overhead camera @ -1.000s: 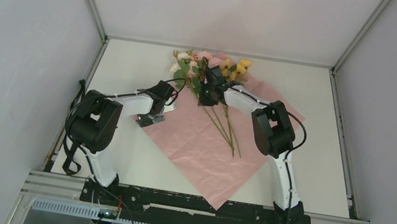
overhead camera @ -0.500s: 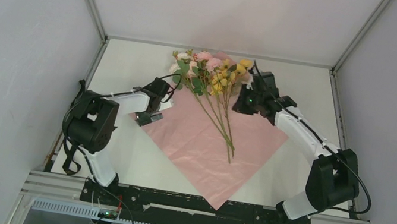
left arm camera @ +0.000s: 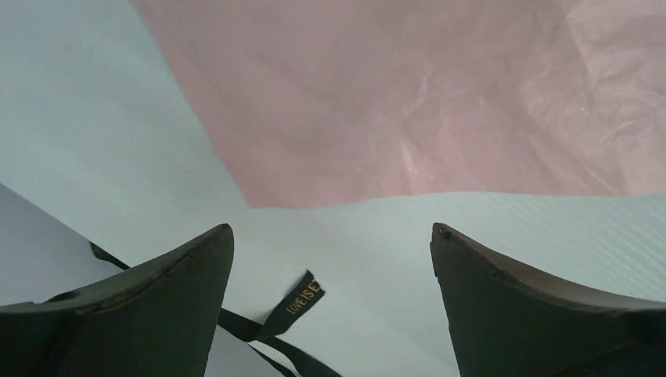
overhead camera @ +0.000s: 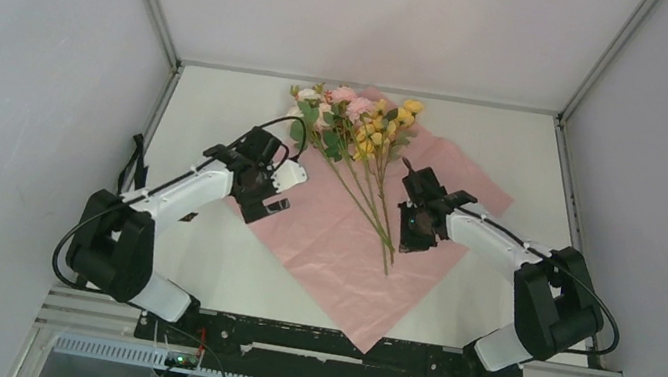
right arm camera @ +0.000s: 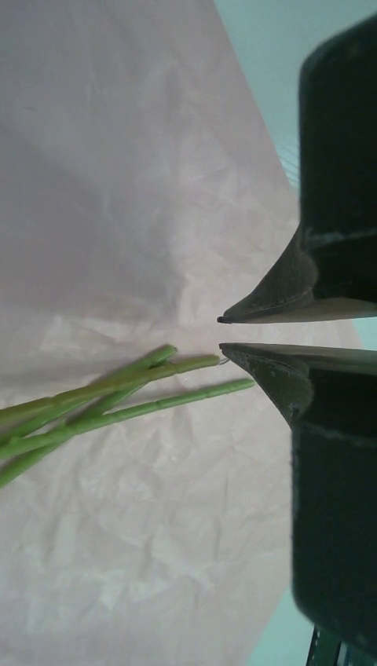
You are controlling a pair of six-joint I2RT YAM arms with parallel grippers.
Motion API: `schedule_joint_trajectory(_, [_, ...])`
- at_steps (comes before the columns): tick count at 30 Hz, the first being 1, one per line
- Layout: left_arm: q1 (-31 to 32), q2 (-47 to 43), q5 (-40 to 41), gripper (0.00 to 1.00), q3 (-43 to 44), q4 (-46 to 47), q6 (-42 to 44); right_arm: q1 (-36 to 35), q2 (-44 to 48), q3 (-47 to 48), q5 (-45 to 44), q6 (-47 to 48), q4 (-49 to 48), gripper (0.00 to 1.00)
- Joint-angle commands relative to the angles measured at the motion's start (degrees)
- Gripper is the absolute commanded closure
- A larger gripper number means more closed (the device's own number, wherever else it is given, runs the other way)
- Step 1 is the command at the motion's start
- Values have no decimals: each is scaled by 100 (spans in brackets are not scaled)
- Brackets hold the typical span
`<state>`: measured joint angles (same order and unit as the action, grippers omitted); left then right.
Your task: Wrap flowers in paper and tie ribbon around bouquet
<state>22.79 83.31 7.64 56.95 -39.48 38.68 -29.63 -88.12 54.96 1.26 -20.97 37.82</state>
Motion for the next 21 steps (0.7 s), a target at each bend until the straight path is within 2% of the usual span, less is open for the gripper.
schedule_joint_trajectory(1, [5, 314, 107, 0, -155, 28, -196, -126, 198, -266, -410, -122, 218, 77])
schedule_joint_trajectory(6, [46, 790, 1003, 0, -274, 441, -118, -337, -121, -613, -196, -317, -240, 77])
schedule_joint_trajectory(9, [19, 856, 1190, 0, -192, 498, -161, -671, -487, -687, -201, -538, -523, 78])
schedule_joint_trajectory(15, [-441, 744, 1020, 0, 282, 389, -198, -1188, -960, -678, 695, -1066, -1535, 80])
schedule_joint_trajectory(17, [-518, 627, 991, 0, 377, 322, -199, -1219, -921, -633, 714, -1107, -1575, 80])
schedule_joint_trajectory(21, [-434, -22, 81, 0, 149, 14, 141, -1184, -316, -607, 657, -681, -1319, 80])
